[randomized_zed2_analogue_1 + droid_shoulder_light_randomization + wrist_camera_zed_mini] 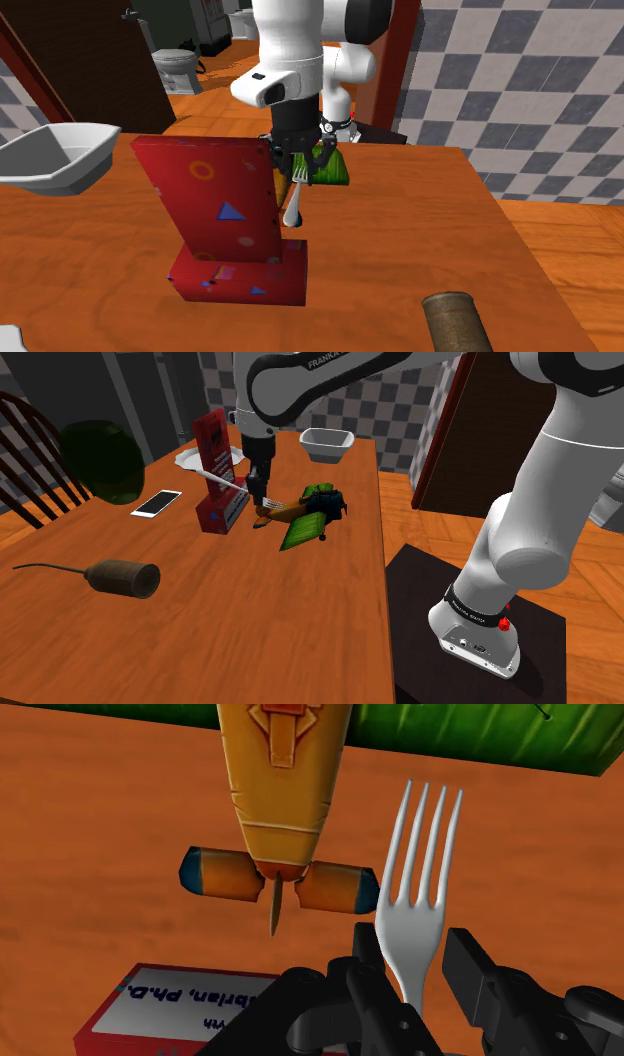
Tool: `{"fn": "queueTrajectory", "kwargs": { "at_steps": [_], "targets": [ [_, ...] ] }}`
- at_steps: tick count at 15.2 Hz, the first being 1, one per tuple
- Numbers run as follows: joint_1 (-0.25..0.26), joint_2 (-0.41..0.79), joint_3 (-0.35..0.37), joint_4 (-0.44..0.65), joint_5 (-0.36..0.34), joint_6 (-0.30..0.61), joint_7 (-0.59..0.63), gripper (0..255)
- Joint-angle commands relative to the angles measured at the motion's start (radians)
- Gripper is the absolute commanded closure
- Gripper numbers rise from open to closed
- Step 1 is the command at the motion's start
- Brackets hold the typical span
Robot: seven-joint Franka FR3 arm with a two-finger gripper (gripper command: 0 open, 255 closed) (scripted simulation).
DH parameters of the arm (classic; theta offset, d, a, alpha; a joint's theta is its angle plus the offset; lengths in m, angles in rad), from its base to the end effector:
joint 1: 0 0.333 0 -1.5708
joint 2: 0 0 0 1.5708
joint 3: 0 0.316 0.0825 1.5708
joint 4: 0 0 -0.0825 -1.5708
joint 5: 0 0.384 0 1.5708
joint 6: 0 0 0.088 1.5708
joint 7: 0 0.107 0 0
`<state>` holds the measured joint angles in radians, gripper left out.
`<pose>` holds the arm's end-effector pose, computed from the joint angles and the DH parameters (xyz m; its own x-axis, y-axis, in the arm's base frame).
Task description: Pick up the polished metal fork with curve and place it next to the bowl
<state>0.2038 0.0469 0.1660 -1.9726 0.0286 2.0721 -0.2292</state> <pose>0.5336 0.2073 0.4507 0.8323 0.5512 0.0592 0.5530 -0.8329 -0.0206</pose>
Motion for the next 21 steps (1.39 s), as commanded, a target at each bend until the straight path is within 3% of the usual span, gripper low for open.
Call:
{"fn": "queueTrajectory", "kwargs": {
  "at_steps": [1,13,21],
  "targets": [
    [0.000,-0.007,0.000,0.021,0.001,-0.028,0.000,255],
    [-0.002,-0.033,-0.001,0.145,0.004,-0.178,0.001,255],
    [-0.092,0.055,-0.084,0.254,0.006,-0.206,-0.172,255]
  ]
}}
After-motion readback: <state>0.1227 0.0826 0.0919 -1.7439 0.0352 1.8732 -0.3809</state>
